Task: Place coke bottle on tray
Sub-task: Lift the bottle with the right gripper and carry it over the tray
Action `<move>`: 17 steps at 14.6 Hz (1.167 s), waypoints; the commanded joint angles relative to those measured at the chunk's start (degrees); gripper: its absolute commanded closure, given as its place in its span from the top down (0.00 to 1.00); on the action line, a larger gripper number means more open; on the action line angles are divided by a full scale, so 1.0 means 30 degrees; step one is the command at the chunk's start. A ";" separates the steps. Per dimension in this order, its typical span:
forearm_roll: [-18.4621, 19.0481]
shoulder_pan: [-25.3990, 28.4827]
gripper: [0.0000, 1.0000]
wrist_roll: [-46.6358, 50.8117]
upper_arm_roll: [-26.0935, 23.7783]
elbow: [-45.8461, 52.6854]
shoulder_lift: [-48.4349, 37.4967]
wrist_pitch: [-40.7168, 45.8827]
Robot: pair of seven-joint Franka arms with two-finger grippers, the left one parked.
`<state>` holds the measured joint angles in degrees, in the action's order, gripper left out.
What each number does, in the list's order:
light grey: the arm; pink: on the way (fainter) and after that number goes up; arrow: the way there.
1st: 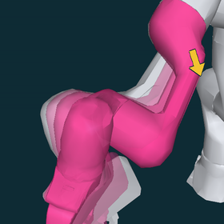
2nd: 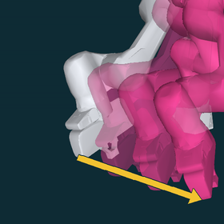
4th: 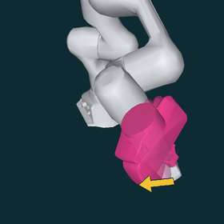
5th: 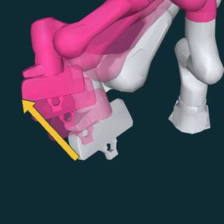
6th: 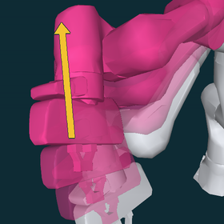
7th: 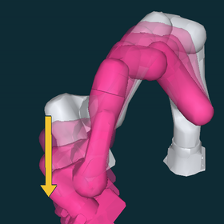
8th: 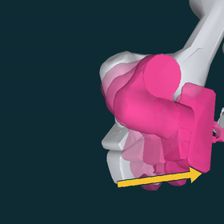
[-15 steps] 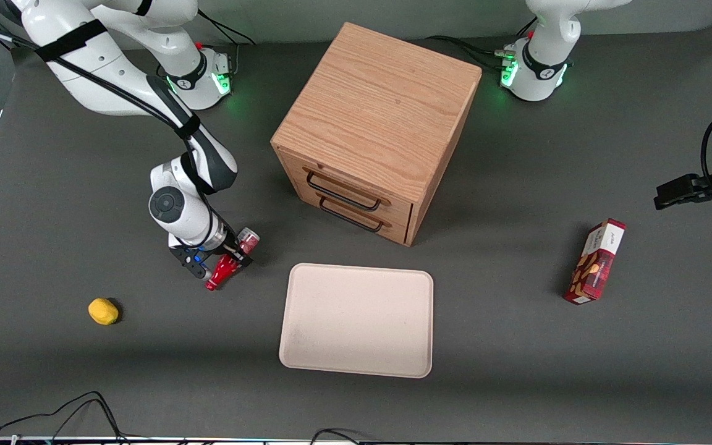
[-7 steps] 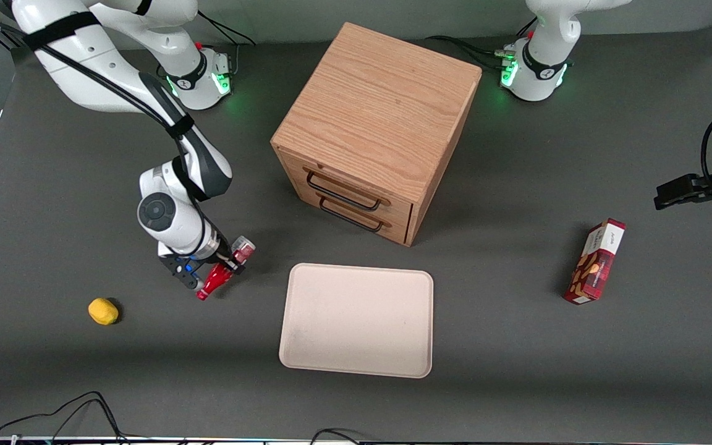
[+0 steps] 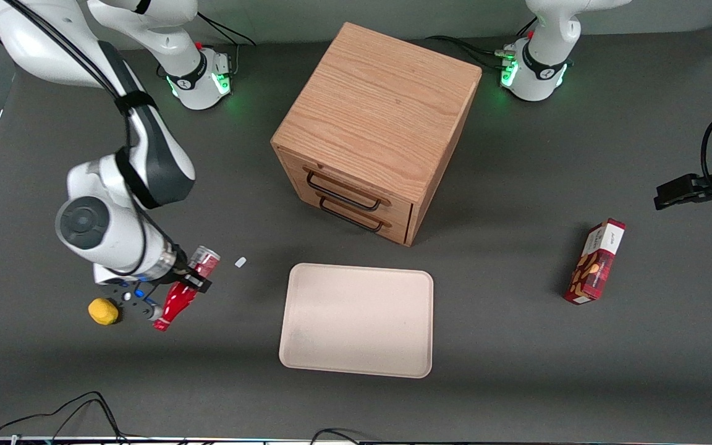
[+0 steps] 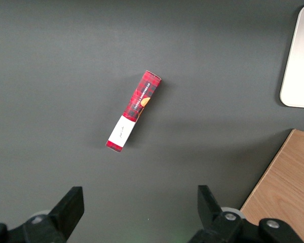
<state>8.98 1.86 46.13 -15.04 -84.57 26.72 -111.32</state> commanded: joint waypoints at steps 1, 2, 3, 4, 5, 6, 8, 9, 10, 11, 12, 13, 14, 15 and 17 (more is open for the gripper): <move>0.0201 0.0842 0.00 -0.1518 -0.0376 0.4330 0.1664 0.2091; 0.0230 0.1513 0.00 -0.1840 -0.0405 0.5793 0.2365 0.2503; 0.0260 0.2129 0.00 -0.1930 -0.0376 0.6939 0.3039 0.2536; 0.0289 0.2715 0.00 -0.1960 -0.0405 0.7937 0.3828 0.2420; 0.0318 0.3330 0.00 -0.1989 -0.0405 0.8817 0.4648 0.2216; 0.0347 0.3829 0.00 -0.2308 -0.0405 0.9377 0.5353 0.1721; 0.0318 0.4069 0.00 -0.4205 -0.0376 0.9412 0.6351 0.0579; 0.0289 0.4069 0.00 -0.5492 -0.0376 0.9411 0.7023 0.0109; 0.0289 0.4069 0.00 -0.6085 -0.0376 0.9382 0.7639 -0.0562; 0.0318 0.4185 0.00 -0.6149 -0.0376 0.9382 0.8428 -0.1265; 0.0347 0.4476 0.00 -0.6149 -0.0318 0.9382 0.9045 -0.1794; 0.0377 0.4508 0.00 -0.6178 -0.0201 0.9382 0.9544 -0.2090; 0.0377 0.4508 0.00 -0.6411 -0.0200 0.9382 0.9897 -0.2296; 0.0377 0.4537 0.00 -0.6558 -0.0200 0.9382 1.0278 -0.2501; 0.0377 0.4770 0.00 -0.6356 -0.0171 0.9324 1.0953 -0.3231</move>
<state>9.06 14.68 27.81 -15.99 -59.91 57.35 -120.18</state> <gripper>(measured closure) 0.463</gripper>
